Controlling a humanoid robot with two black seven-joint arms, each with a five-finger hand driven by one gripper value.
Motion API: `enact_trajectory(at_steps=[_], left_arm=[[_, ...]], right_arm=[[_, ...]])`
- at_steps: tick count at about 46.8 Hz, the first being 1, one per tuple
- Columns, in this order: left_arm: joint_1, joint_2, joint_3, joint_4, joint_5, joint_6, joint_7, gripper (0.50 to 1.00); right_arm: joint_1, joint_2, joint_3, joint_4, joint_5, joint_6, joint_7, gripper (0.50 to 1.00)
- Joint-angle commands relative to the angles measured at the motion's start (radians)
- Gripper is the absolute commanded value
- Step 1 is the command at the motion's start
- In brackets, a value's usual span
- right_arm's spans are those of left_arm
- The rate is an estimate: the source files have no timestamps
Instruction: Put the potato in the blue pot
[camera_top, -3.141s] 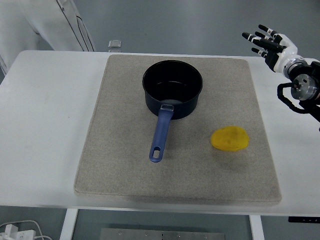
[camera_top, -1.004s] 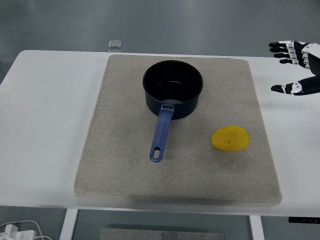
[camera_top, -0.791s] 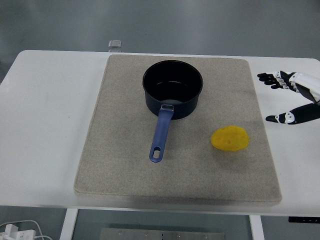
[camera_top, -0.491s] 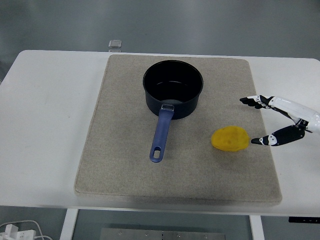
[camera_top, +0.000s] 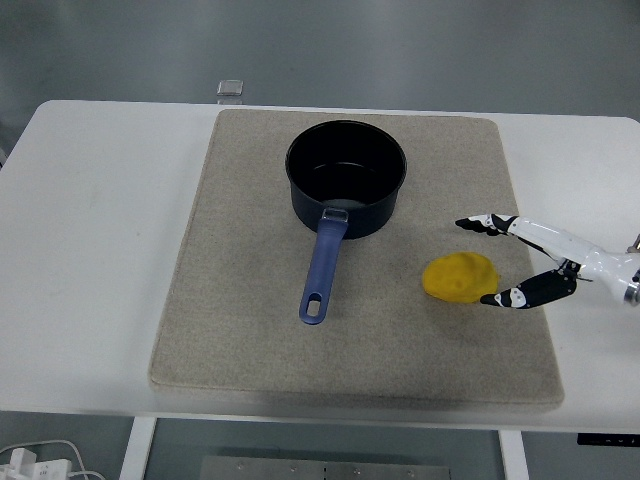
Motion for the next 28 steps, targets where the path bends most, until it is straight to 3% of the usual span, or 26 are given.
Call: enact_trajectory(at_steps=[1,10,13,21,25,28], left_arm=[[0.000,0.000,0.000,0.000,0.000,0.000,0.000,1.000],[0.000,0.000,0.000,0.000,0.000,0.000,0.000,1.000],[0.000,0.000,0.000,0.000,0.000,0.000,0.000,1.000],[0.000,0.000,0.000,0.000,0.000,0.000,0.000,1.000],[0.000,0.000,0.000,0.000,0.000,0.000,0.000,1.000],[0.000,0.000,0.000,0.000,0.000,0.000,0.000,1.000]], right_arm=[[-0.005,0.021,0.000,-0.013,-0.001,-0.002,0.000,0.924],[-0.018,0.038,0.000,-0.026,-0.003,-0.002,0.000,0.879],[-0.018,0.062,0.000,-0.039,-0.010,-0.002,0.000,0.807],[-0.021,0.073,-0.002,-0.046,-0.047,-0.002,-0.002,0.701],[-0.019,0.096,-0.003,-0.066,-0.047,-0.002,-0.002,0.609],[-0.019,0.104,-0.003,-0.074,-0.049,-0.002,-0.003,0.513]])
